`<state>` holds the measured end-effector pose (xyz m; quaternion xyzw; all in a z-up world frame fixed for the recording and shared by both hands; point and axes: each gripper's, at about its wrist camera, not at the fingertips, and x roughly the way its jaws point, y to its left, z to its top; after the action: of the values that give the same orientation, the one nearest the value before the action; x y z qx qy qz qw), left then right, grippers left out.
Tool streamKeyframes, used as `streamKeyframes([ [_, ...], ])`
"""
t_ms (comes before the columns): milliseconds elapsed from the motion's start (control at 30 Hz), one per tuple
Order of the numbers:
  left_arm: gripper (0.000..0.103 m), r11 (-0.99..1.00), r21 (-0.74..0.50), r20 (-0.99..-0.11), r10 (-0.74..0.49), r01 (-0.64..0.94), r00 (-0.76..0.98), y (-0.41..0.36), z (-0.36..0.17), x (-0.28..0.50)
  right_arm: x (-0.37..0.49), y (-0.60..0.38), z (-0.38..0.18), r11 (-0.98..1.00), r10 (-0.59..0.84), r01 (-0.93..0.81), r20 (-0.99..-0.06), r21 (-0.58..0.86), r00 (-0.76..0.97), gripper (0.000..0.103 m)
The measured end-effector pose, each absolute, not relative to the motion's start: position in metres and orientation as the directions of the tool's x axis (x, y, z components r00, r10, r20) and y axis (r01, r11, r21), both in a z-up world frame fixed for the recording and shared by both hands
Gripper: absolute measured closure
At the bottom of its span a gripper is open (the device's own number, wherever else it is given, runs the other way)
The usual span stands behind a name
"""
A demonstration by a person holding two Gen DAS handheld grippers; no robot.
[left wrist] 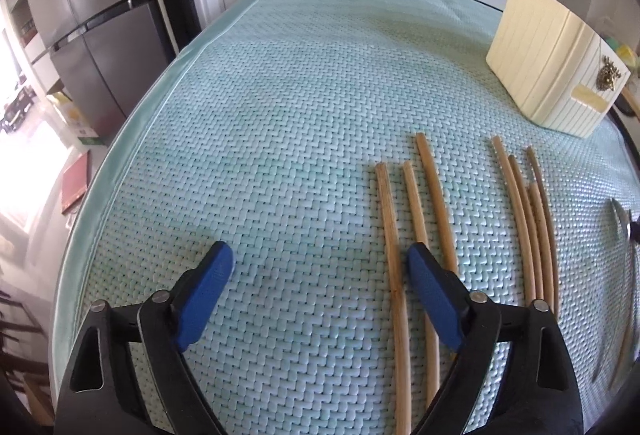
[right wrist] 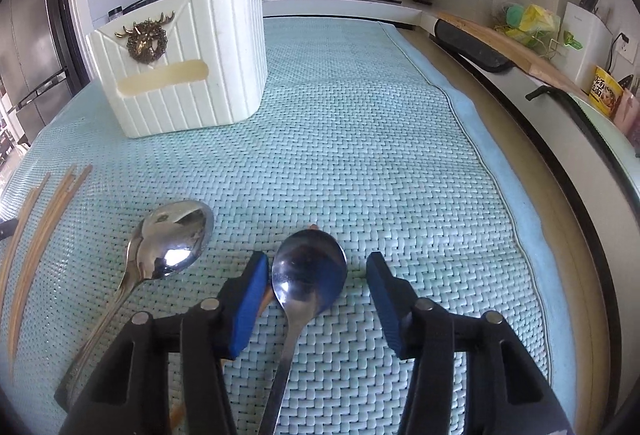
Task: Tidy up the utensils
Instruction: 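Grasp one wooden chopstick with the left tool while the right tool grasps a steel spoon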
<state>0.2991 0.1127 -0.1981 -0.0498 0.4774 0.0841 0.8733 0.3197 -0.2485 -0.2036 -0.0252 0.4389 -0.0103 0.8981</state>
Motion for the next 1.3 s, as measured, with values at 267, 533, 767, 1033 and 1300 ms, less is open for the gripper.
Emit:
streamKeyframes([
  [267, 0.096, 0.995, -0.006, -0.827, 0.054, -0.105, 0.56, 0.092, -0.193, 0.304, 0.31, -0.244, -0.19, 1.0, 0.001, -0.023, -0.749, -0.02, 0.663, 0.066],
  [533, 0.098, 0.989, -0.095, -0.796, -0.009, -0.109, 0.605, 0.105, -0.174, 0.289, 0.282, -0.234, -0.161, 0.997, 0.067, -0.083, -0.691, 0.01, 0.72, 0.066],
  [767, 0.098, 0.985, -0.149, -0.735, -0.051, -0.088, 0.676, 0.111, -0.133, 0.263, 0.256, -0.237, -0.128, 0.994, 0.103, -0.101, -0.637, 0.04, 0.764, 0.066],
  [1033, 0.098, 0.975, -0.22, -0.668, -0.142, -0.012, 0.731, 0.109, -0.098, 0.244, 0.227, -0.236, -0.091, 0.99, 0.135, -0.131, -0.576, 0.049, 0.806, 0.066],
  [1300, 0.098, 0.969, -0.248, -0.634, -0.175, 0.017, 0.753, 0.109, -0.078, 0.243, 0.216, -0.236, -0.067, 0.987, 0.158, -0.151, -0.533, 0.057, 0.832, 0.067],
])
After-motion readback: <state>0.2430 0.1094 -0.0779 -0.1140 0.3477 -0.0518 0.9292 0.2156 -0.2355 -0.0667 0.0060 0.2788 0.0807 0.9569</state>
